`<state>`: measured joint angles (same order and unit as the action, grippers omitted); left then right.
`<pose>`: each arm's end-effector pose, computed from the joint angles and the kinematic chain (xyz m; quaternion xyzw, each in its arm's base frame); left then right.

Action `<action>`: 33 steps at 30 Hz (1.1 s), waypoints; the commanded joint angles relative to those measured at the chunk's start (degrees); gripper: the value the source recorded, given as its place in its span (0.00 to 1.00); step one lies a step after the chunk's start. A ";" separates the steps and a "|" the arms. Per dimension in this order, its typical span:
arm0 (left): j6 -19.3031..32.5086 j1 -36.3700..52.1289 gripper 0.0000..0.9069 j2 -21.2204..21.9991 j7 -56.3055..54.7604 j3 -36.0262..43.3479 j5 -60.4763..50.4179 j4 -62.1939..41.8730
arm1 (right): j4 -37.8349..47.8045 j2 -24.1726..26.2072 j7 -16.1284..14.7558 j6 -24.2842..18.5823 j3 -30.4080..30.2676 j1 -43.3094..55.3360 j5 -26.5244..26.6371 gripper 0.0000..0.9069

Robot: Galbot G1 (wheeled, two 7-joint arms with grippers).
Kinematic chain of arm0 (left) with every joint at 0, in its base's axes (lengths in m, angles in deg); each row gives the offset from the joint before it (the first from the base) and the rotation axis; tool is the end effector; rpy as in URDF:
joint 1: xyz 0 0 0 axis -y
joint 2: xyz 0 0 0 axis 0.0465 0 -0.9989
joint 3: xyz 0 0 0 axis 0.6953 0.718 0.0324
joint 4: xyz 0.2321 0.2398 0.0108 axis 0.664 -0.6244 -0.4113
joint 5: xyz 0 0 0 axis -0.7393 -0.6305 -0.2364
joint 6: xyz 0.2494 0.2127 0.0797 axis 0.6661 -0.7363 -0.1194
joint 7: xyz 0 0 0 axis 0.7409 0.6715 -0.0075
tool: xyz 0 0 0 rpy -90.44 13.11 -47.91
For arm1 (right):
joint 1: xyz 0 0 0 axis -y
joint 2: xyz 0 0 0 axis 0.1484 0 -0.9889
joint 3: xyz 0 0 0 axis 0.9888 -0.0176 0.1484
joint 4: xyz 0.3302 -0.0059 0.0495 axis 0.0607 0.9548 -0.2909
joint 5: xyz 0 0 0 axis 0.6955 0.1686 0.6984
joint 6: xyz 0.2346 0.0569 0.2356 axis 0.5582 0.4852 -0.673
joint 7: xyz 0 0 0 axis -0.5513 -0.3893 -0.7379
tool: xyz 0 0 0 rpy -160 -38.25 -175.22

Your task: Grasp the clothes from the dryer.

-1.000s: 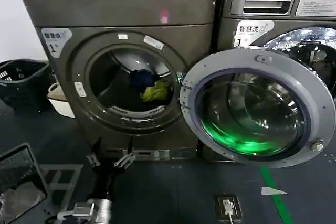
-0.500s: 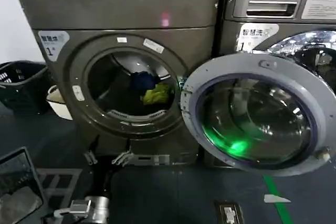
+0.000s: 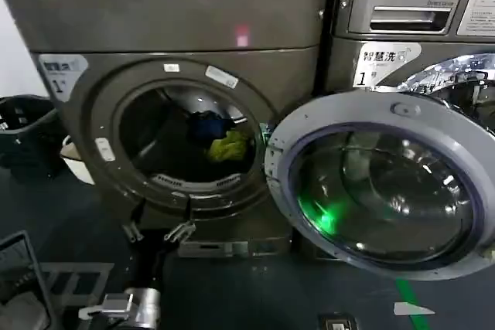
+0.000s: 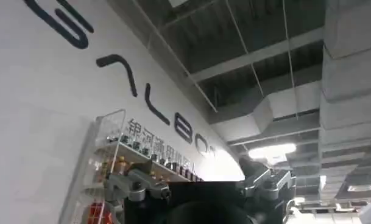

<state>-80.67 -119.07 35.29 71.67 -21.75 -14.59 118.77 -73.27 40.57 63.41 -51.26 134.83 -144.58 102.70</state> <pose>0.1753 0.0009 -0.2109 -0.0184 0.9958 0.0201 0.0873 -0.0819 -0.3490 0.1232 0.4598 0.8249 -0.1793 0.2757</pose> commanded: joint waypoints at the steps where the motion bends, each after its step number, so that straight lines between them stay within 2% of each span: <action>1: 0.07 -0.03 1.00 0.00 0.01 -0.07 -0.03 0.00 | -0.05 -0.03 -0.06 -0.02 0.17 -0.06 0.04 1.00; 33: -0.42 1.04 1.00 -0.19 0.02 0.11 -0.02 -1.32 | -0.41 -0.54 0.03 -0.36 -0.17 0.33 0.03 1.00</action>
<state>-81.08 -118.00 35.11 71.67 -21.55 -14.56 117.38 -73.69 40.00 63.37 -51.59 134.69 -144.27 102.73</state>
